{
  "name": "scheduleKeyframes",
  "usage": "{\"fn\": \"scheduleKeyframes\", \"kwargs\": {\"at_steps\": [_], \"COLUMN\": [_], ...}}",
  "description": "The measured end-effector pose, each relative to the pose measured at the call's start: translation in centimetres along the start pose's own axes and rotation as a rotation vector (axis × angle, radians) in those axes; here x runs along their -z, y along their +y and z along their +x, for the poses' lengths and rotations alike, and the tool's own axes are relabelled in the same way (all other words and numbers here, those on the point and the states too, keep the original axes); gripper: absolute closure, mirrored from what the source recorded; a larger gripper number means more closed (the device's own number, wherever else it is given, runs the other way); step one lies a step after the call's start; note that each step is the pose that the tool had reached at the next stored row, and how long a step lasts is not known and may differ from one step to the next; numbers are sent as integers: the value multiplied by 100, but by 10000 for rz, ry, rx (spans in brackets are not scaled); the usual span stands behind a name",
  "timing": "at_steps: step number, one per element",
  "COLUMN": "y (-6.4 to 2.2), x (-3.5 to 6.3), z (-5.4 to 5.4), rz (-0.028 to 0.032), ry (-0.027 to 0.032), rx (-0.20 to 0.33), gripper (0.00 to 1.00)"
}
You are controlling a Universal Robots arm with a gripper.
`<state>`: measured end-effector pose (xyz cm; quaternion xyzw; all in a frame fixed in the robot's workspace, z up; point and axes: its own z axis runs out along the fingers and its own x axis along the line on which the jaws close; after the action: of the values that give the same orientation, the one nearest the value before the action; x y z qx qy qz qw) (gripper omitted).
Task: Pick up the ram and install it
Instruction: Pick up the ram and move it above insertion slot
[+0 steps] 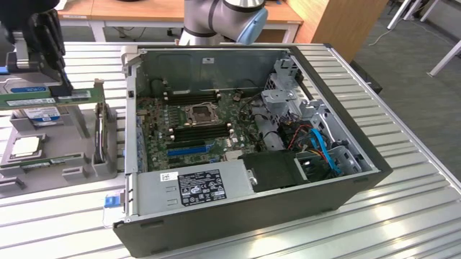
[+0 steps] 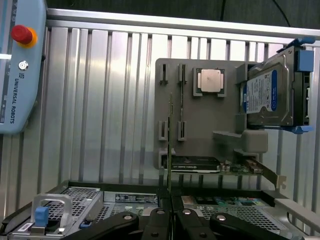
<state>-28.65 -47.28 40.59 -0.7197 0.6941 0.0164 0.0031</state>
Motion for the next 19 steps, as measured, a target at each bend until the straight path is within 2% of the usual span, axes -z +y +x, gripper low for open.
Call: {"fn": "scheduleKeyframes", "kwargs": {"at_steps": [19], "y": [-454], "x": [9], "z": [16], "rz": [-22], "ry": [-2], "rx": [-1], "gripper": [89]}}
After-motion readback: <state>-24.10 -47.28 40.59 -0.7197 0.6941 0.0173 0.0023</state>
